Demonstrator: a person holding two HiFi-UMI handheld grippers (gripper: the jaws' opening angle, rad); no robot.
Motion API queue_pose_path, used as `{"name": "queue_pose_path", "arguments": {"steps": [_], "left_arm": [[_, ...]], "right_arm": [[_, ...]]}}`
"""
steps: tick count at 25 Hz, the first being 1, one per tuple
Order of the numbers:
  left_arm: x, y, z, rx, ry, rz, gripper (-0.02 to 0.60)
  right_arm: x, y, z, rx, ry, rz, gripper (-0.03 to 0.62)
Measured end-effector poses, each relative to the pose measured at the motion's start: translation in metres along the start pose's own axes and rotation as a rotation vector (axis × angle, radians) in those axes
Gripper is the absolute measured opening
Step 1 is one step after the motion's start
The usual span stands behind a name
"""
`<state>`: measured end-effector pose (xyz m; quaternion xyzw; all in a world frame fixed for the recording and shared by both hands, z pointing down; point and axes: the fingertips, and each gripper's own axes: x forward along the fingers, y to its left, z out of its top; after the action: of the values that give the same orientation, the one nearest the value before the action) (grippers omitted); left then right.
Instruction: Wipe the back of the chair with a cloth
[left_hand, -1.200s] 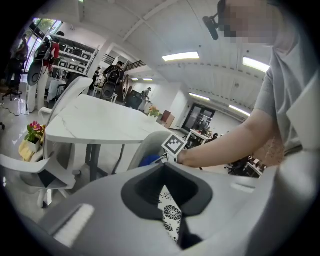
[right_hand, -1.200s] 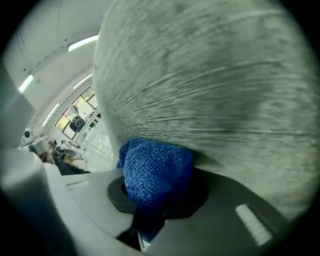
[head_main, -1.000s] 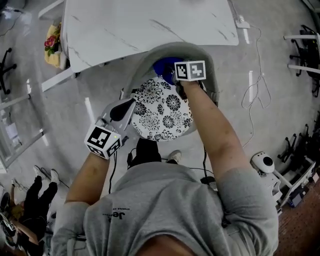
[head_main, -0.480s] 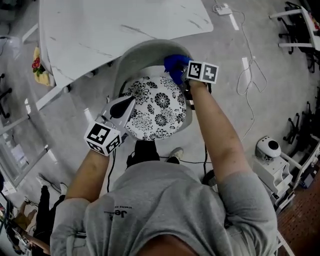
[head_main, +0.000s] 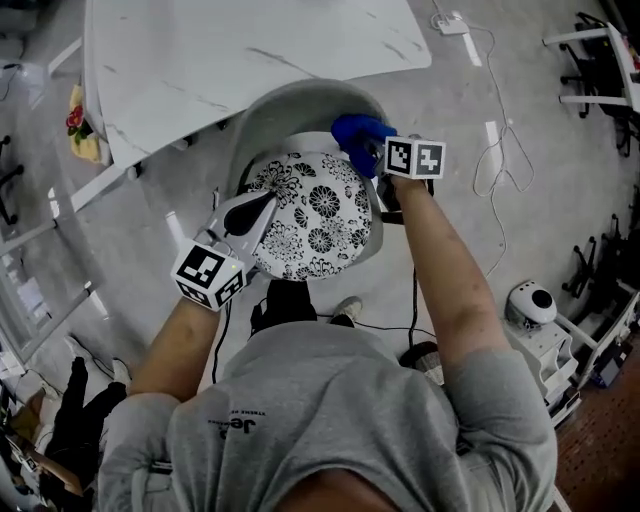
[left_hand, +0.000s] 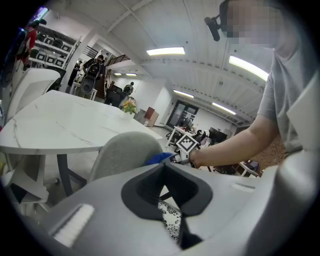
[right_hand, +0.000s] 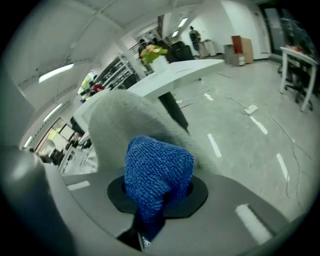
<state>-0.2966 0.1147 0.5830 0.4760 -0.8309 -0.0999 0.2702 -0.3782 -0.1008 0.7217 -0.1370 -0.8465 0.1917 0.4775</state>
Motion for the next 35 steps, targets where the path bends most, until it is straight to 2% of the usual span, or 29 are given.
{"name": "queue_pose_path", "arguments": {"steps": [3,7,10,14,17,23,28,35], "left_arm": [[-0.011,0.012,-0.008,-0.022,-0.005,0.036,0.058],[-0.034,0.031,-0.019,-0.048,-0.016,0.096,0.058],[-0.056,0.046,-0.03,-0.077,-0.022,0.148,0.058],[-0.081,0.061,-0.047,-0.119,-0.026,0.206,0.058],[-0.093,0.067,-0.057,-0.145,-0.025,0.234,0.058],[-0.093,0.069,-0.064,-0.17,-0.011,0.23,0.058],[-0.072,0.064,-0.051,-0.141,0.0,0.188,0.058],[-0.029,0.044,-0.032,-0.077,0.035,0.091,0.058]], "right_arm": [[0.028,0.049,-0.014,-0.253,0.117,0.124,0.058],[0.082,0.125,-0.056,-0.556,0.295,0.293,0.058],[0.118,0.167,-0.086,-0.685,0.407,0.367,0.058],[0.156,0.192,-0.103,-0.758,0.465,0.368,0.058],[0.171,0.192,-0.098,-0.715,0.453,0.346,0.058],[0.176,0.165,-0.076,-0.464,0.366,0.287,0.06],[0.165,0.131,-0.055,-0.278,0.277,0.201,0.06],[0.121,0.047,-0.022,0.007,0.111,0.044,0.06]]}}
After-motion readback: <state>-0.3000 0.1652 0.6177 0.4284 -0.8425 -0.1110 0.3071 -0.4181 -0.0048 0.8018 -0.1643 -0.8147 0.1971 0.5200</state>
